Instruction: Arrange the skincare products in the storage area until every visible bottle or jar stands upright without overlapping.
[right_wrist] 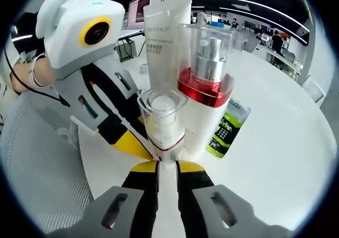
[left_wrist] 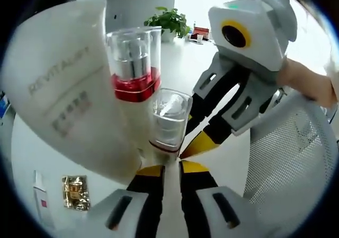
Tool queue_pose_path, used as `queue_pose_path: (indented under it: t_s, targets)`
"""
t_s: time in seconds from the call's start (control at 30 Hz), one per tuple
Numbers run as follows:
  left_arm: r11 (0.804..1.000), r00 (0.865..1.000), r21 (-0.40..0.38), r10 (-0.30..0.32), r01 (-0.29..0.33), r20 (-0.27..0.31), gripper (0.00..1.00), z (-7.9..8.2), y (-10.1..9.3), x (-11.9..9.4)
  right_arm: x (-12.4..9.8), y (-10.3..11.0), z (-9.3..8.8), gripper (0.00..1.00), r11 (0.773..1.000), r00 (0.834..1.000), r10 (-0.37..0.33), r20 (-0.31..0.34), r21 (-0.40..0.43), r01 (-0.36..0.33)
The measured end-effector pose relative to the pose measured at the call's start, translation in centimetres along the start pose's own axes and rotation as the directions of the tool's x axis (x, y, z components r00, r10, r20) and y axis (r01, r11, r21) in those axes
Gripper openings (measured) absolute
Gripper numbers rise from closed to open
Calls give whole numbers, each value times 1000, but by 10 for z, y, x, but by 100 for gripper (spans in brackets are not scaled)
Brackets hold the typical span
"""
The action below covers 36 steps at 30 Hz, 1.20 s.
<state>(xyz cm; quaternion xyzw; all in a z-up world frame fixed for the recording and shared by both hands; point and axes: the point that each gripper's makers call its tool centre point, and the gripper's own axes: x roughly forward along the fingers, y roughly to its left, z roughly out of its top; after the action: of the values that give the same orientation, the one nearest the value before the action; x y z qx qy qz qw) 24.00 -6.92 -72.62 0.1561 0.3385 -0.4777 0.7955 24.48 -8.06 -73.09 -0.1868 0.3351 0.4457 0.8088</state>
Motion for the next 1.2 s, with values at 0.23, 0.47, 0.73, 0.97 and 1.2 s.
queue_pose_path:
  t_s: [0.23, 0.47, 0.73, 0.97, 1.2]
  targets:
    - [1000, 1000, 4, -3, 3, -4, 7, -1, -2, 0, 2, 0, -1, 12, 1000, 1000, 0, -4, -29, 0]
    - [1000, 1000, 5, -5, 5, -8, 7, -1, -2, 0, 4, -1, 0, 11, 999, 1000, -4, 0, -34, 4]
    - [1000, 1000, 4, -3, 3, -3, 8, -1, -1, -1, 4, -1, -1, 11, 1000, 1000, -6, -5, -12, 6]
    - [1000, 1000, 4, -11, 11, 0, 10, 1, 0, -8, 1, 2, 1, 12, 1000, 1000, 0, 2, 2, 0]
    - [1000, 1000, 9, -2, 1, 7, 12, 3, 0, -14, -4, 3, 3, 15, 1000, 1000, -4, 8, 11, 4]
